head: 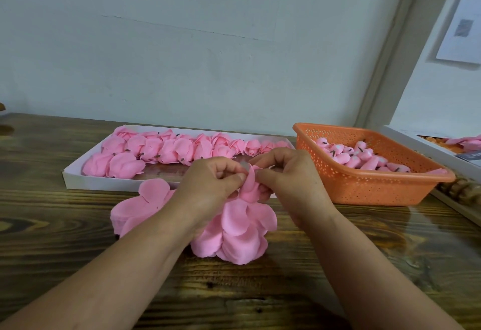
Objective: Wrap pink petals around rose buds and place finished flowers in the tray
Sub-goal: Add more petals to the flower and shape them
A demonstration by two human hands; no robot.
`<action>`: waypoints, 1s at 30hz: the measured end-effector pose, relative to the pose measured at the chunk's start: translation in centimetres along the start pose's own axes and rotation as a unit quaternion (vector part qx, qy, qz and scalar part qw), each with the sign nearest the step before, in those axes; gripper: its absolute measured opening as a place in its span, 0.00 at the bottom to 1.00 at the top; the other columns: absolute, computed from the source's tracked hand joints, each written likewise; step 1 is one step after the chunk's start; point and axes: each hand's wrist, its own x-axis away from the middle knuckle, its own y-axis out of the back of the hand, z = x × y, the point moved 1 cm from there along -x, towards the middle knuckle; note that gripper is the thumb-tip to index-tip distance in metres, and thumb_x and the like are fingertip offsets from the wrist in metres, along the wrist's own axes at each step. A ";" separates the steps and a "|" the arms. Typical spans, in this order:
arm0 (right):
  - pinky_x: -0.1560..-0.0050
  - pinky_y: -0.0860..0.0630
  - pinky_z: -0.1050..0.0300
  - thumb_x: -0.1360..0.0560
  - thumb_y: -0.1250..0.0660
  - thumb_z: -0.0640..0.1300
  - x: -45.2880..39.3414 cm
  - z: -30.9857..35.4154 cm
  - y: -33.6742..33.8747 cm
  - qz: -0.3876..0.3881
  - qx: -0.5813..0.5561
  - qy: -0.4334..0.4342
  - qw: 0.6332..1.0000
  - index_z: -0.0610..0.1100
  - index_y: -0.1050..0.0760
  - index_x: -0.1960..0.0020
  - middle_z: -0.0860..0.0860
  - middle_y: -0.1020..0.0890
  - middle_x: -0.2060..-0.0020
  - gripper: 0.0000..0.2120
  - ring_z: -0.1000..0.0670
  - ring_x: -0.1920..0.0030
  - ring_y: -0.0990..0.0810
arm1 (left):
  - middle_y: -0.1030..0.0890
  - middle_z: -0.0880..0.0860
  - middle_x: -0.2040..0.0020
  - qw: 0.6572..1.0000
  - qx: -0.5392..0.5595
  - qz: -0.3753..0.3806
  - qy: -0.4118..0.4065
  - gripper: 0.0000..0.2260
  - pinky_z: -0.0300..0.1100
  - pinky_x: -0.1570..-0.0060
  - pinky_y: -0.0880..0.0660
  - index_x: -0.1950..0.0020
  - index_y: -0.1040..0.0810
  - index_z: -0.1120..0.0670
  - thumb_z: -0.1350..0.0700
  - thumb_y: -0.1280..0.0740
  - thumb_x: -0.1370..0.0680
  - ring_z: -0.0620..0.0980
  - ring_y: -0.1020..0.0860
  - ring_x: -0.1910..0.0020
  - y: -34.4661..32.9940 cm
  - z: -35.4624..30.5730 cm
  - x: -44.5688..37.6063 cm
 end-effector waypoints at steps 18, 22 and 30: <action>0.75 0.24 0.59 0.28 0.38 0.24 -0.2 -0.6 0.1 0.051 -0.086 -0.021 0.995 0.36 0.22 0.55 0.44 0.22 0.69 0.10 0.51 0.76 0.26 | 0.14 0.46 0.59 1.000 0.004 0.012 0.001 0.12 0.33 0.60 0.23 0.55 0.18 0.45 0.63 0.31 0.24 0.41 0.17 0.58 -0.4 0.0 0.5; 0.73 0.23 0.57 0.28 0.35 0.28 -0.3 -0.7 0.2 0.070 -0.089 -0.021 0.993 0.34 0.22 0.61 0.44 0.23 0.74 0.06 0.50 0.75 0.25 | 0.14 0.51 0.60 1.000 0.006 0.005 0.026 0.06 0.37 0.62 0.23 0.51 0.18 0.52 0.62 0.30 0.25 0.46 0.17 0.60 -0.2 0.4 0.1; 0.75 0.24 0.61 0.29 0.37 0.24 -0.8 -0.7 1.0 0.031 -0.128 -0.044 0.990 0.35 0.24 0.66 0.47 0.23 0.78 0.11 0.54 0.78 0.26 | 0.15 0.55 0.52 0.998 -0.002 -0.007 0.069 0.08 0.52 0.43 0.24 0.55 0.17 0.53 0.62 0.35 0.21 0.55 0.19 0.47 0.1 -0.1 -0.3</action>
